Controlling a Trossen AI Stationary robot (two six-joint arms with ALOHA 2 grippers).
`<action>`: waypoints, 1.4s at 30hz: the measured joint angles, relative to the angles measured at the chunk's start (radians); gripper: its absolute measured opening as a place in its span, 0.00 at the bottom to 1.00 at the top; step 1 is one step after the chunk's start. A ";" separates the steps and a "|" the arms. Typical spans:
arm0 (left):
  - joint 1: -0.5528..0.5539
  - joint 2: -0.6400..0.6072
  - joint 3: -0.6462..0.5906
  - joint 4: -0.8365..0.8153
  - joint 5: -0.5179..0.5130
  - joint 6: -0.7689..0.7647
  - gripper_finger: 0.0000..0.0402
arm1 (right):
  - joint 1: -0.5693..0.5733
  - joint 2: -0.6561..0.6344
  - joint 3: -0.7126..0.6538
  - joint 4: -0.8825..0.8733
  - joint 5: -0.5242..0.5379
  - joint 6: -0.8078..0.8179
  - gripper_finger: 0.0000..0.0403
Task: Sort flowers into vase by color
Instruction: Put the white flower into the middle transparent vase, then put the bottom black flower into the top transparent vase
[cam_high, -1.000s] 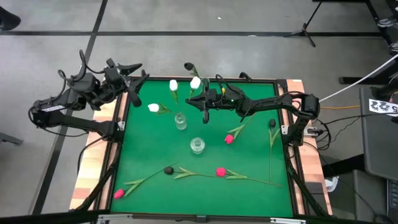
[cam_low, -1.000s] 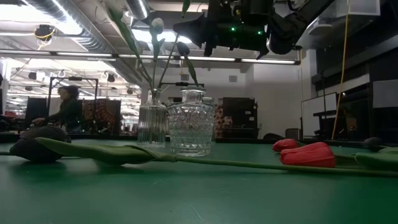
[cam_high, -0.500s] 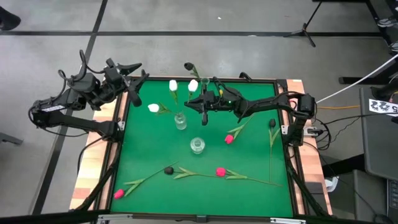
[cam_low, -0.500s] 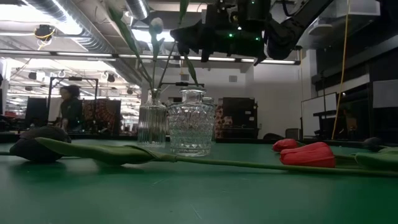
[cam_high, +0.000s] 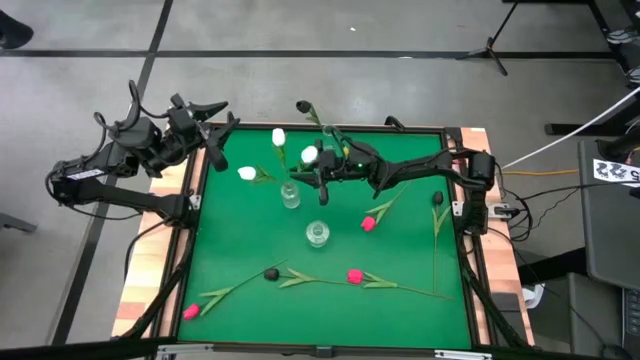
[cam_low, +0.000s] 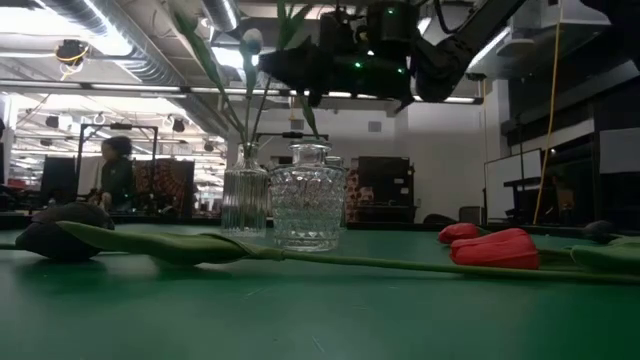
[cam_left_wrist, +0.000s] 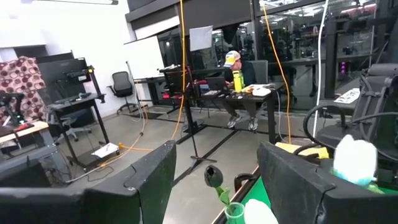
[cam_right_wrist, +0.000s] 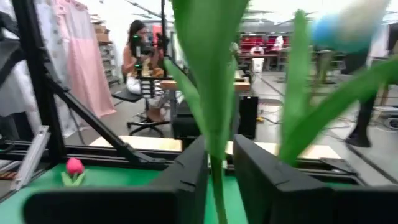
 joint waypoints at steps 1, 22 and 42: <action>0.000 0.000 0.000 -0.001 -0.002 -0.001 0.56 | 0.001 0.006 0.014 -0.014 -0.005 0.000 0.23; 0.000 0.000 0.000 -0.012 -0.002 -0.015 0.56 | -0.040 0.019 0.060 -0.279 -0.221 0.009 0.54; 0.000 -0.001 0.000 -0.080 -0.001 -0.063 0.56 | -0.275 -0.225 0.060 -1.039 -0.463 -0.343 0.54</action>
